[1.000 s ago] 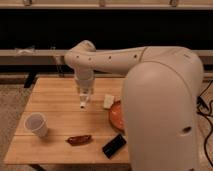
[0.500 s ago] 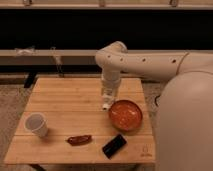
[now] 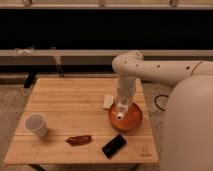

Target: Place the bottle in the ceramic bowl

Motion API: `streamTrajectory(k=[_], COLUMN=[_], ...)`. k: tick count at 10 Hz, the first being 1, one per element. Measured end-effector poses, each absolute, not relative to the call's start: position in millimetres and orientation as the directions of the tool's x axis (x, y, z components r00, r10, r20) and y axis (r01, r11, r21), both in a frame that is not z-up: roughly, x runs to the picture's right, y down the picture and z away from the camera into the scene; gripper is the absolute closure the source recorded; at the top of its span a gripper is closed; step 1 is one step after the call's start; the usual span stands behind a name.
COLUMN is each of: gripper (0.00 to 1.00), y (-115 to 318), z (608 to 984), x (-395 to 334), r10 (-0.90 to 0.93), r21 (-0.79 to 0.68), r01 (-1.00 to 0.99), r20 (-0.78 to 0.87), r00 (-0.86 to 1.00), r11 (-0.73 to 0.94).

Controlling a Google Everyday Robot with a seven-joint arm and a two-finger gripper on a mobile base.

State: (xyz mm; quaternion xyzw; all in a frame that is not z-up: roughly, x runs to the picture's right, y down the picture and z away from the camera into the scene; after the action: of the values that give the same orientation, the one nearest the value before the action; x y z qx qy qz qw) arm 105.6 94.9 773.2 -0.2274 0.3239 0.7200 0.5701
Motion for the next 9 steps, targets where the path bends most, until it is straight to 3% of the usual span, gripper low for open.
streamTrajectory(k=[2, 3, 6, 9], gripper=[0.26, 0.22, 0.20, 0.20], y=[128, 137, 146, 125], z=[795, 801, 812, 790], x=[101, 101, 107, 110], r10=[0.617, 0.601, 0.591, 0.612], r21=[0.220, 0.226, 0.235, 0.222], r01=[-0.971, -0.970, -0.967, -0.967], r20=[-0.752, -0.764, -0.768, -0.750], r00=[-0.232, -0.233, -0.248, -0.252], r11=[-0.096, -0.089, -0.101, -0.126])
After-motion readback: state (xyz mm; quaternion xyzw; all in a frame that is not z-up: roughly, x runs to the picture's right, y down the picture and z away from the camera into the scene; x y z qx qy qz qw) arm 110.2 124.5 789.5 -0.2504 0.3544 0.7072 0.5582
